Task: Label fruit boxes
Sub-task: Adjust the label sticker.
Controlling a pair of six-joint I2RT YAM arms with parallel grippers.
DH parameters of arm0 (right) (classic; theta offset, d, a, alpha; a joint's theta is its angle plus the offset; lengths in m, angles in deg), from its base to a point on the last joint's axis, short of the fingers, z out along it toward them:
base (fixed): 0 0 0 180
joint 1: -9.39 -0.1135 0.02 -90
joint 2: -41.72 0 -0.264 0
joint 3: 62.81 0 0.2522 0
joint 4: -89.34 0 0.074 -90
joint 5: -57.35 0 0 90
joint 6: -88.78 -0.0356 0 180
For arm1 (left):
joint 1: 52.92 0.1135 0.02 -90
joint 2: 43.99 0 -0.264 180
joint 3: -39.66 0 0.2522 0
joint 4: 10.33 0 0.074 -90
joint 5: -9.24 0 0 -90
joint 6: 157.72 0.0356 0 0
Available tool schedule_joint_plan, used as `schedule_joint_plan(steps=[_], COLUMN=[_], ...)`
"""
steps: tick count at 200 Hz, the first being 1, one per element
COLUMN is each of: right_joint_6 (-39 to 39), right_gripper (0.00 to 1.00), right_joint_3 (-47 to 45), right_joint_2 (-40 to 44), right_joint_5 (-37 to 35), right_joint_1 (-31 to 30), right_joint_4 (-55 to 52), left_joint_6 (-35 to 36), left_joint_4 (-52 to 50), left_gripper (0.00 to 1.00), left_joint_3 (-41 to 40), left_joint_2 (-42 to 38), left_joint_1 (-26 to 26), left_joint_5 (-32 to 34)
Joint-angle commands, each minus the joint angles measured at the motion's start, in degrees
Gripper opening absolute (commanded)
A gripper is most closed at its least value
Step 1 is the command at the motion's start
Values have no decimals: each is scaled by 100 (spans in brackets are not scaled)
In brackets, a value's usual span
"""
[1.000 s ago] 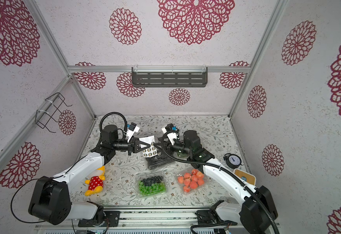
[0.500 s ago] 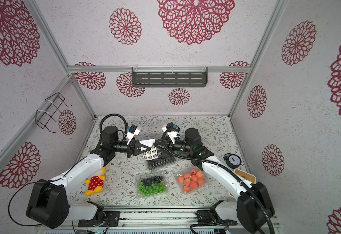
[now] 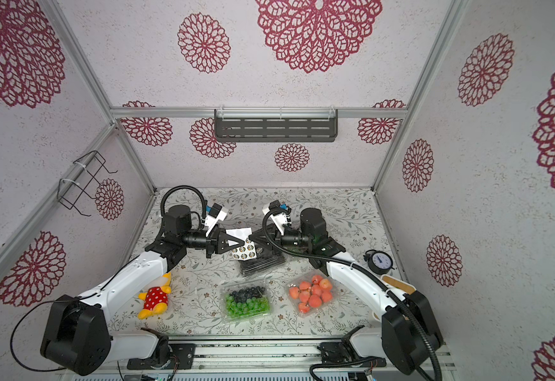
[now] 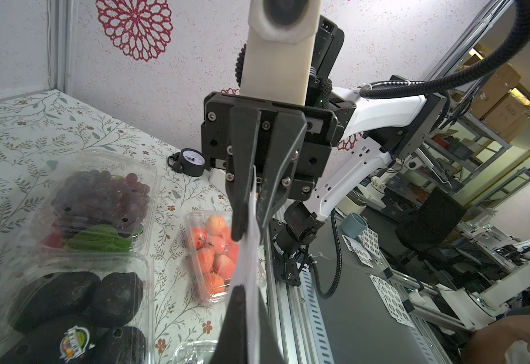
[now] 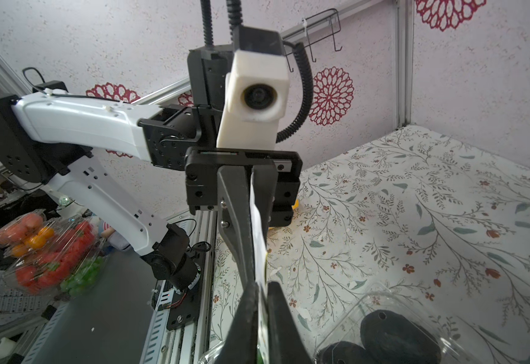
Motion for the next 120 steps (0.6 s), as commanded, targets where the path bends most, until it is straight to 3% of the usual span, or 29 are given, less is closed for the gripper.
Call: schedule_joint_plan(steps=[1,46,82,99,120], right_joint_6=[-33,-13,-38,-57,-105], right_gripper=[8,15,0,0,8], right_joint_3=[47,6,12,-27,-76], right_joint_2=[-10,-3,-9,-12,-2], right_joint_5=[299,335,352,332,317], right_joint_1=[25,25,28,51,78], right_joint_4=[273,249,263,270,325], left_joint_6=[161,126,110,93,55], left_joint_4=[-25,-48,-42,30,68], left_gripper=[0,0,0,0,0], left_joint_3=[-41,-24,-11,-41,-69], left_joint_2=[-97,-99,-98,-133,-185], left_joint_1=[-47,-53,-79,-77,-88], left_joint_5=[-37,1,6,-93,-27])
